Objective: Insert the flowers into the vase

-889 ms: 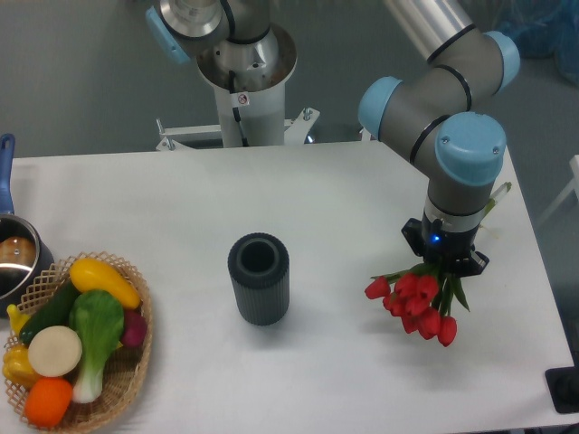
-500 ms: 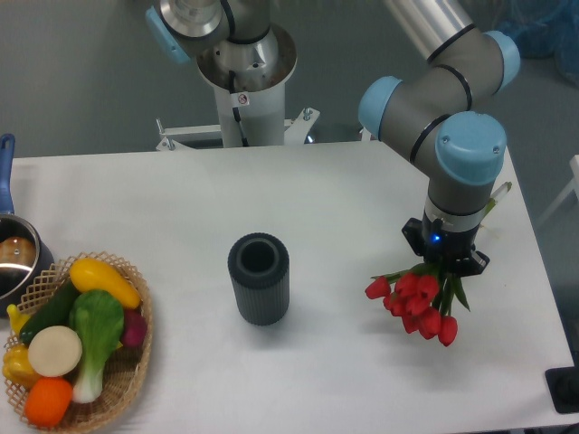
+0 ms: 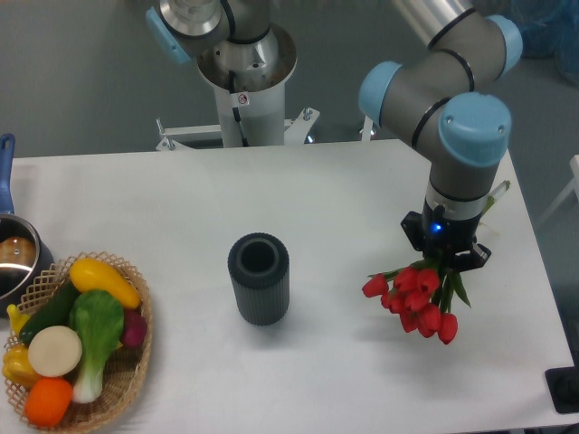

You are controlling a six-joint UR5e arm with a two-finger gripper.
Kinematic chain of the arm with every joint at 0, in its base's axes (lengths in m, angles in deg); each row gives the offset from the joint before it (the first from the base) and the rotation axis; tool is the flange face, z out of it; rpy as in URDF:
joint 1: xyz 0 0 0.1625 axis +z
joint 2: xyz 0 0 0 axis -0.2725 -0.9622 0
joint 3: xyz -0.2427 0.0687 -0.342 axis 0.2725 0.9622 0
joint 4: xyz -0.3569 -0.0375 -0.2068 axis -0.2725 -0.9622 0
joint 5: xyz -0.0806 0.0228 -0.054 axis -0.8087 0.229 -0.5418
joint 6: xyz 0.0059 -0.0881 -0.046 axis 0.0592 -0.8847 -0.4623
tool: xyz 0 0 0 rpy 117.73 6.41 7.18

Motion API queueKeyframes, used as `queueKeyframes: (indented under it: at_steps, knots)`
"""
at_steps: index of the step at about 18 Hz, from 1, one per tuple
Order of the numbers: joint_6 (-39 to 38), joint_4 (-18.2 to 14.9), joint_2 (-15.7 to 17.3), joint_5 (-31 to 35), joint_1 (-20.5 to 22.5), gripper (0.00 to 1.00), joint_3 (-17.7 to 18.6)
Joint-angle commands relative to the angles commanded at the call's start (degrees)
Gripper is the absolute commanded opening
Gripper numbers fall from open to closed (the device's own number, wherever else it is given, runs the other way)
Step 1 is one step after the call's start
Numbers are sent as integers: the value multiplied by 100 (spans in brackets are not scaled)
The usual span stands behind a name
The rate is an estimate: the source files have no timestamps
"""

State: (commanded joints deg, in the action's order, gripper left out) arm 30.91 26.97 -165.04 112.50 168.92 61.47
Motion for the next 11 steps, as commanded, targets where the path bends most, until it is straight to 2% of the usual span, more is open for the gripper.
queueKeyframes:
  at_steps: [9, 11]
  knots:
    - [-702, 18, 440, -2030, 62, 0, 96]
    - [-913, 148, 501, -2557, 62, 0, 202]
